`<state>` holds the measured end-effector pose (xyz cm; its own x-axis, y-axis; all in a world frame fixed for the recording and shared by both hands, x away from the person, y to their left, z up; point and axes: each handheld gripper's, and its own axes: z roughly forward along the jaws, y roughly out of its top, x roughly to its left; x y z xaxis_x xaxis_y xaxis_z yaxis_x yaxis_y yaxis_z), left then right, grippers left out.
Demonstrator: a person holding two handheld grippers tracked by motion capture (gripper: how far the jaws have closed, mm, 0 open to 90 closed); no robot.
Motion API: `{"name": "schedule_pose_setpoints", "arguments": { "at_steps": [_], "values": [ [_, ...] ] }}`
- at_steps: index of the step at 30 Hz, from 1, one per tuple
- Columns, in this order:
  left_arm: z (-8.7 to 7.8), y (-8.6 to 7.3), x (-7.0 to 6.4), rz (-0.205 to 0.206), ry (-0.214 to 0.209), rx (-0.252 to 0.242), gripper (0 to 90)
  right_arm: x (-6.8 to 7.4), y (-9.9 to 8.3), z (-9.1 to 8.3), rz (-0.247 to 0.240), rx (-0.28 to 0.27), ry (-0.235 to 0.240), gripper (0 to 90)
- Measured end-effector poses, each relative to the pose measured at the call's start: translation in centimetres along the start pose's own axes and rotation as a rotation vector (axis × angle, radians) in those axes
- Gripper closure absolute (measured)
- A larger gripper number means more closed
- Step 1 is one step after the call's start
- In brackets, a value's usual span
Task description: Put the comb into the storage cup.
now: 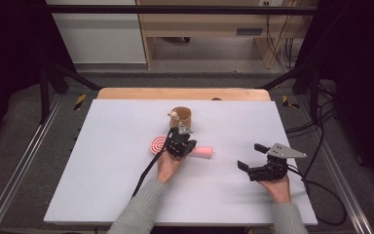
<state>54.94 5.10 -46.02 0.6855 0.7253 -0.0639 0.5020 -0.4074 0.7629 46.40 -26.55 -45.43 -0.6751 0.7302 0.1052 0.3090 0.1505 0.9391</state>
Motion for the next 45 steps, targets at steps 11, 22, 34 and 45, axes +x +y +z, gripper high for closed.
{"name": "schedule_pose_setpoints", "arguments": {
  "at_steps": [11, 22, 34, 45],
  "values": [
    [-0.5, -0.7, -0.2, 0.018, -0.027, 0.006, 89.6, 0.0, 0.0, 0.0, 0.004, 0.004, 0.002, 0.3],
    [-1.5, -1.5, 0.0, 0.049, -0.051, 0.019, 89.6, 0.0, 0.0, 0.0, 0.0, 0.005, 0.001, 0.4],
    [-2.3, -1.7, -0.3, 0.081, -0.068, 0.023, 89.6, 0.0, 0.0, 0.1, 0.002, 0.005, 0.002, 0.4],
    [-6.9, -1.5, 1.0, 0.085, -0.079, -0.12, 89.4, 0.1, 0.1, 0.0, 0.012, 0.003, -0.005, 0.3]
  ]
}}
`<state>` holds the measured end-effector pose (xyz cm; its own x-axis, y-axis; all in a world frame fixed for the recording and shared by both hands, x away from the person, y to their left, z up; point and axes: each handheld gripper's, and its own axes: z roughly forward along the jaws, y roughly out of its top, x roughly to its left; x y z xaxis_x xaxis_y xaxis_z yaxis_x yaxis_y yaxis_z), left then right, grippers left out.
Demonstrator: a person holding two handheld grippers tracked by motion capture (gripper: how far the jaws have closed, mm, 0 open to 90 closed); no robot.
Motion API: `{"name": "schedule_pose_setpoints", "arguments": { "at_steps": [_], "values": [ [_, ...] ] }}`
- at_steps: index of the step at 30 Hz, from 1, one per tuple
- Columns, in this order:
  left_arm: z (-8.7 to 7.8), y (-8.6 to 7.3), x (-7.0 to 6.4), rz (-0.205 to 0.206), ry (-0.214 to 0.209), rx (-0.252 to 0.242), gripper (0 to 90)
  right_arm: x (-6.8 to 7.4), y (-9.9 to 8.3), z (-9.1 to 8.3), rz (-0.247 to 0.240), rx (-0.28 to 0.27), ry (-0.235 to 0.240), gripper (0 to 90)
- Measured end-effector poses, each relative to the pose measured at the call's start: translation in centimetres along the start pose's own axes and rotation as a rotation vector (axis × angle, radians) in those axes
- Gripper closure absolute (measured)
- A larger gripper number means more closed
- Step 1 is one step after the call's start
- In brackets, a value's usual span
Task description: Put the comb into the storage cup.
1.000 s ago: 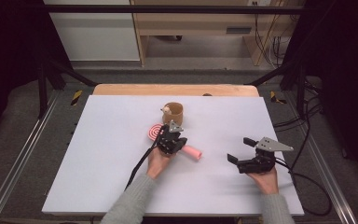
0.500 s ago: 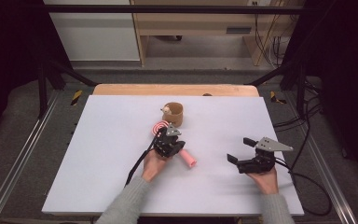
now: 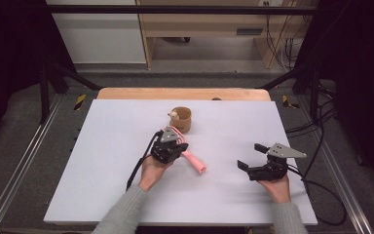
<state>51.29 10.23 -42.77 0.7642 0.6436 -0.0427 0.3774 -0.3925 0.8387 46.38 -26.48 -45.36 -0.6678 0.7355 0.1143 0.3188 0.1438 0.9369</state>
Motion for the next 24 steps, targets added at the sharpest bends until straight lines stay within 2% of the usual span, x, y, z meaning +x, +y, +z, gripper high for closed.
{"name": "schedule_pose_setpoints", "arguments": {
  "at_steps": [3, 5, 7, 10, 12, 16, 20, 24],
  "values": [
    [-2.0, -0.1, 0.6, -0.003, -0.001, -0.044, 83.8, 0.1, 0.1, 0.1, -0.005, 0.004, -0.003, 0.3],
    [-3.0, -0.2, 1.1, -0.004, 0.013, -0.06, 79.3, 0.2, 0.1, 0.1, -0.008, 0.006, -0.005, 0.3],
    [-4.1, -0.5, 1.7, -0.024, 0.009, -0.072, 72.0, 0.2, 0.2, 0.1, -0.009, 0.008, -0.006, 0.3],
    [-5.8, -1.2, 2.8, -0.063, 0.031, -0.086, 61.1, 0.4, 0.3, 0.1, -0.01, 0.009, -0.007, 0.3],
    [-6.7, -1.8, 3.6, -0.088, 0.04, -0.091, 53.8, 0.5, 0.4, 0.2, -0.015, 0.013, -0.008, 0.3],
    [-8.2, -3.0, 4.7, -0.105, 0.084, -0.108, 38.4, 0.8, 0.7, 0.3, -0.027, 0.022, -0.01, 0.3],
    [-9.6, -4.2, 5.6, -0.122, 0.085, -0.126, 24.1, 1.1, 0.9, 0.4, -0.029, 0.027, -0.017, 0.3],
    [-10.9, -5.4, 6.2, -0.118, 0.099, -0.143, 12.9, 1.3, 1.2, 0.5, -0.032, 0.03, -0.021, 0.3]
  ]
}}
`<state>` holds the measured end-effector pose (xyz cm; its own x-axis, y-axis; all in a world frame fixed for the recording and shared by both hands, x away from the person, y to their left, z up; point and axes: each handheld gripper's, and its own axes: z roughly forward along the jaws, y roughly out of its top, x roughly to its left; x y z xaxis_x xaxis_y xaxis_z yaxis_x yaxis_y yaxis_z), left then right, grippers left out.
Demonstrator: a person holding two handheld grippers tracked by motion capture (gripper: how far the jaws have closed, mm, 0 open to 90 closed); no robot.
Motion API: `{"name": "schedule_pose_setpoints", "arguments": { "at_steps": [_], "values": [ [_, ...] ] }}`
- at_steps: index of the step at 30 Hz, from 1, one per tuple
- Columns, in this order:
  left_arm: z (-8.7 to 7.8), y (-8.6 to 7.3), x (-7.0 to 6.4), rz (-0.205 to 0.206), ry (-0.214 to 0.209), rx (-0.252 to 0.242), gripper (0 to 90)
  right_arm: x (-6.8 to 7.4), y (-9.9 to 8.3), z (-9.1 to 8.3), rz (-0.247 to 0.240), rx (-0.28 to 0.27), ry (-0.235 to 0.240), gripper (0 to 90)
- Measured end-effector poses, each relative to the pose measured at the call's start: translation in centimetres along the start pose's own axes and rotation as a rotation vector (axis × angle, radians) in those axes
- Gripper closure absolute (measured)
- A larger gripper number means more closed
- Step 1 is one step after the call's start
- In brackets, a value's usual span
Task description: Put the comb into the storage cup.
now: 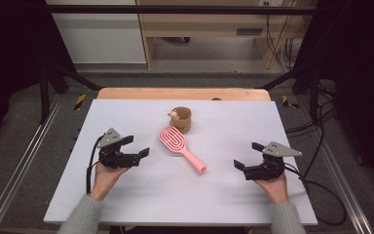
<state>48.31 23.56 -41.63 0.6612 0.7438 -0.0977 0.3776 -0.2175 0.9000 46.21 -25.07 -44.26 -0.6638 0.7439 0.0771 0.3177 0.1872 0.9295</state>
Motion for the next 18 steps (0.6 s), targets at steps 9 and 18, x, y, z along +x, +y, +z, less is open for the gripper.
{"name": "schedule_pose_setpoints", "arguments": {
  "at_steps": [9, 18],
  "values": [
    [-2.4, -2.4, 1.6, 0.017, 0.028, -0.016, 1.1, 0.4, 0.5, 0.1, -0.001, 0.005, -0.008, 0.3],
    [-3.4, -4.4, 2.3, 0.02, 0.027, -0.005, 0.0, 0.8, 1.0, 0.4, -0.007, 0.021, -0.01, 0.3]
  ]
}}
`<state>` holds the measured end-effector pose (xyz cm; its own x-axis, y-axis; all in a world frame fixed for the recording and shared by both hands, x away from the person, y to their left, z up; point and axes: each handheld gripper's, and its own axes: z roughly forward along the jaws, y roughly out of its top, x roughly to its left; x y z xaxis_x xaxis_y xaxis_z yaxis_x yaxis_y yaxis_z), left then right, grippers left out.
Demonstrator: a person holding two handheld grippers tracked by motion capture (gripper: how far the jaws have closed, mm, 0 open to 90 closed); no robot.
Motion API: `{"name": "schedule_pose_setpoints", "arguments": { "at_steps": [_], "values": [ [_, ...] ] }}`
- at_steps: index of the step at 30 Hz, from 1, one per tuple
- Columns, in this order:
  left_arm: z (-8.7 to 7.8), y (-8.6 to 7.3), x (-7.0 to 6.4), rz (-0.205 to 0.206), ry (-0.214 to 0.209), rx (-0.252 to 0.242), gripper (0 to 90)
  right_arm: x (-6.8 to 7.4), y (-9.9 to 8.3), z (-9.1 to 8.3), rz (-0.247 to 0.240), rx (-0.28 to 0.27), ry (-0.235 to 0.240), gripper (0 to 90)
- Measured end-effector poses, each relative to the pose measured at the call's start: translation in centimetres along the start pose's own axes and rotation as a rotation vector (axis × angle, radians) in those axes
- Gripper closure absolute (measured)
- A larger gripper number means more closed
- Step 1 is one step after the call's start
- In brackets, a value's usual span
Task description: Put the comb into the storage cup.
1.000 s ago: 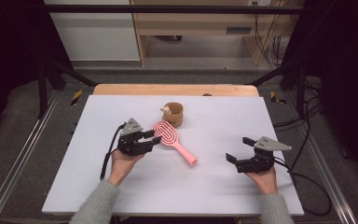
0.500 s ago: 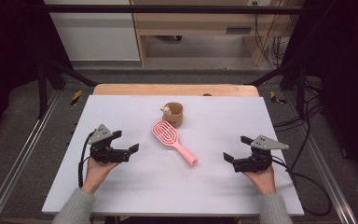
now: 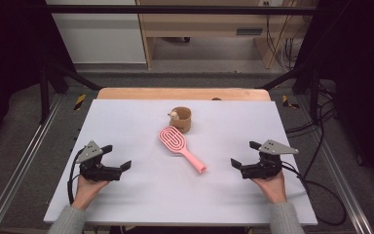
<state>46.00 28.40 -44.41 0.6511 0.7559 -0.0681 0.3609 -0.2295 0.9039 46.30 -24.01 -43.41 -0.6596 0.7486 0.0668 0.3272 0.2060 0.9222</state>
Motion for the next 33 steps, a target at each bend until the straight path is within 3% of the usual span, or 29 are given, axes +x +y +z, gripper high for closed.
{"name": "schedule_pose_setpoints", "arguments": {
  "at_steps": [15, 33],
  "values": [
    [0.0, -1.5, 0.2, -0.003, -0.017, 0.014, 0.0, 1.5, 1.0, 1.2, -0.016, 0.015, 0.025, 0.3],
    [0.0, -1.6, 0.3, -0.012, -0.03, 0.014, 0.0, 2.8, 2.2, 3.7, -0.026, 0.093, 0.038, 0.3]
  ]
}}
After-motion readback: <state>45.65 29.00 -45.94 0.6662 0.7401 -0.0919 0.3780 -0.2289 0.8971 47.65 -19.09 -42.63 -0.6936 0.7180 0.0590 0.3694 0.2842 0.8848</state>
